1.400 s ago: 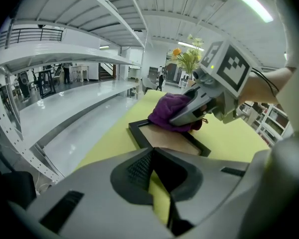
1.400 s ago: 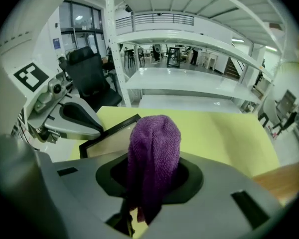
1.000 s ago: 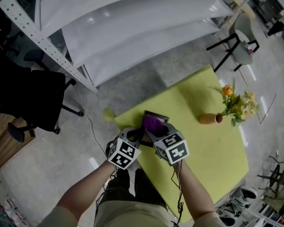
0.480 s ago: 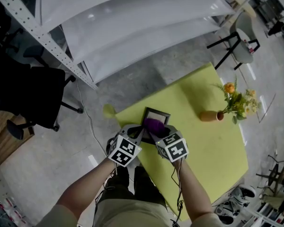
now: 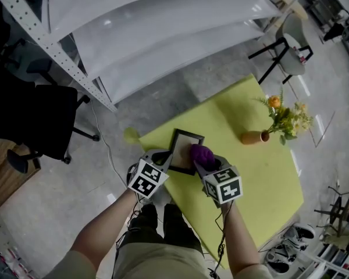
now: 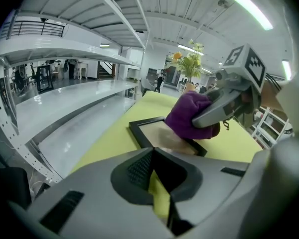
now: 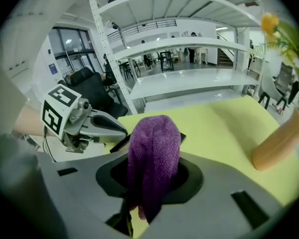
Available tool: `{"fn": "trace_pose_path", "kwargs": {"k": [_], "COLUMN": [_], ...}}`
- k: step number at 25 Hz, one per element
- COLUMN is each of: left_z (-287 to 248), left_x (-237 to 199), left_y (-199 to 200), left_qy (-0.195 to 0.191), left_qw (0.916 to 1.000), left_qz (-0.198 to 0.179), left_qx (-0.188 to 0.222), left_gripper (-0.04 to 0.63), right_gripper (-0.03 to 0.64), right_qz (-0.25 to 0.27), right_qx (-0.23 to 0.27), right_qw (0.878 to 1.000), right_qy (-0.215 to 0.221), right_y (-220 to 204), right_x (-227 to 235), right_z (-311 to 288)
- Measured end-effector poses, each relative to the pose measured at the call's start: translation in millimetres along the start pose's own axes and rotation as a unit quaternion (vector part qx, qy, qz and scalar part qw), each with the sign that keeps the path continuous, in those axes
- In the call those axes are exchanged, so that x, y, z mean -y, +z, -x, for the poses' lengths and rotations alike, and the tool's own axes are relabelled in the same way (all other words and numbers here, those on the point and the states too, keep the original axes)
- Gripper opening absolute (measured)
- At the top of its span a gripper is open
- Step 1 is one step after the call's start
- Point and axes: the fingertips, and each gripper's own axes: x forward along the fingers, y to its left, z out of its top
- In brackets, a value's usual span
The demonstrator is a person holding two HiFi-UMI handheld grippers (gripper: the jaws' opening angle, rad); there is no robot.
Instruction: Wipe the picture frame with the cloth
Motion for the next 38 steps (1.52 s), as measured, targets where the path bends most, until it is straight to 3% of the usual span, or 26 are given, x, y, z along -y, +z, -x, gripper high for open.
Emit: {"fn": "trace_pose_path", "kwargs": {"k": [7,13,17,23,30,34,38], "left_z": [20,17,15,13,21,37,76], "left_x": [11,19,20,28,29,28,29], "left_y": [-7,-20,-19,-20,-25,-22,12], "left_qy": [-0.016,-0.019,-0.016,-0.023,0.006,-0.004,0.007], "left_qw": [0.9999,0.9997,0.9996,0.9993,0.9985,0.9989,0.9996], "left_qz": [-0.002,0.002,-0.023,-0.025,-0.037,-0.019,-0.025], "left_qx": [0.003,-0.012,-0.008,-0.019,-0.039,-0.043,-0.008], "left_gripper": [0.008,0.008,0.008,0.008,0.008,0.008,0.008], "right_gripper": [0.115,0.117,0.118,0.120,0.117,0.115,0.115], "right_qz": [0.016,-0.019,-0.041,-0.041,-0.061,-0.083,-0.091], "right_qx": [0.008,-0.008,-0.011,-0.023,-0.025,0.018,0.089], "right_qw": [0.998,0.997,0.997,0.998,0.998,0.995,0.989], "right_qy": [0.062,0.079,0.064,0.035,-0.023,-0.050,-0.070], "right_y": [3,-18,-31,-45,-74,-62,-32], "right_x": [-62,-79,-68,-58,-21,0,5], "right_z": [-20,-38,-30,-13,27,66,114]}}
